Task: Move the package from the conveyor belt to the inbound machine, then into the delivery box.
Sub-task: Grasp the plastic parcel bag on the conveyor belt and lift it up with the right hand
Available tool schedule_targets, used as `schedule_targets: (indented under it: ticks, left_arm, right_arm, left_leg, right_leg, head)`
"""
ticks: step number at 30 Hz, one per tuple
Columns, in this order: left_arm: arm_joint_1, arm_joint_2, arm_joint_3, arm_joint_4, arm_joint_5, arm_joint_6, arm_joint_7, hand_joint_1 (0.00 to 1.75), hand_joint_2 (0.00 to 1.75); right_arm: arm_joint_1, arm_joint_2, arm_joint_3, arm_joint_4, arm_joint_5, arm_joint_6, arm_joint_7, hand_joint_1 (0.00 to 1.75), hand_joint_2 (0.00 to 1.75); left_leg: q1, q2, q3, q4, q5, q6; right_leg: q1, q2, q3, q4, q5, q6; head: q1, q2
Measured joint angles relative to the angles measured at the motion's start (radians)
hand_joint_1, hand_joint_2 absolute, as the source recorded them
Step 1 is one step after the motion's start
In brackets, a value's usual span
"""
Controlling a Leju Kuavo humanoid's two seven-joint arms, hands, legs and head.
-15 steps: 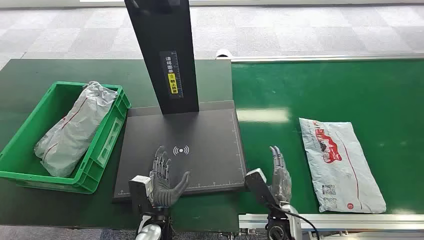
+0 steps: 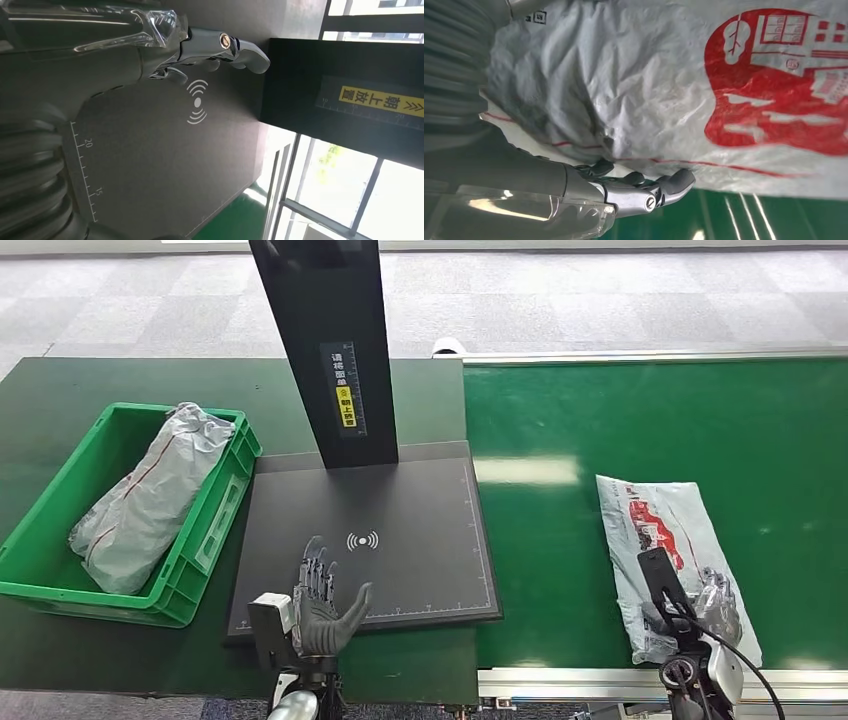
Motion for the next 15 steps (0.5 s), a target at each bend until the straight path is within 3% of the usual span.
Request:
schedule_targets:
  ticks: [1,2,10,15]
  left_arm:
    - [0.0,0.0,0.0,-0.002,0.002,0.003,0.0,0.0,1.75]
    - [0.001,0.001,-0.001,-0.003,0.004,0.008,0.0,0.0,1.75]
    - [0.027,0.017,-0.006,-0.046,0.02,0.044,0.0,0.0,1.75]
    - [0.056,0.025,-0.005,-0.087,0.011,0.083,0.0,0.0,1.75]
  right_arm:
    - [-0.008,-0.002,-0.014,0.019,0.008,0.011,0.005,1.43,1.75]
    - [-0.016,-0.002,-0.026,0.036,0.015,0.023,0.009,1.75,1.75]
    - [-0.065,0.004,-0.053,0.086,0.056,0.068,0.029,1.75,1.75]
    - [-0.074,0.02,-0.053,0.075,0.028,0.085,-0.045,1.75,1.75]
  left_leg:
    - [0.0,0.0,0.0,0.0,0.0,0.0]
    - [0.0,-0.001,0.0,0.0,0.0,0.0]
    - [0.0,0.0,0.004,0.0,0.0,0.0]
    - [0.0,0.001,0.005,0.0,0.0,0.0]
  right_leg:
    - [0.0,0.0,0.0,0.0,0.0,0.0]
    - [0.0,-0.001,0.001,0.0,0.0,0.0]
    - [0.0,-0.001,0.005,0.0,-0.001,0.0]
    - [0.001,0.0,0.005,0.0,0.0,0.0]
  head:
    - [0.0,0.0]
    - [0.0,0.0]
    - [0.0,0.0]
    - [0.0,0.0]
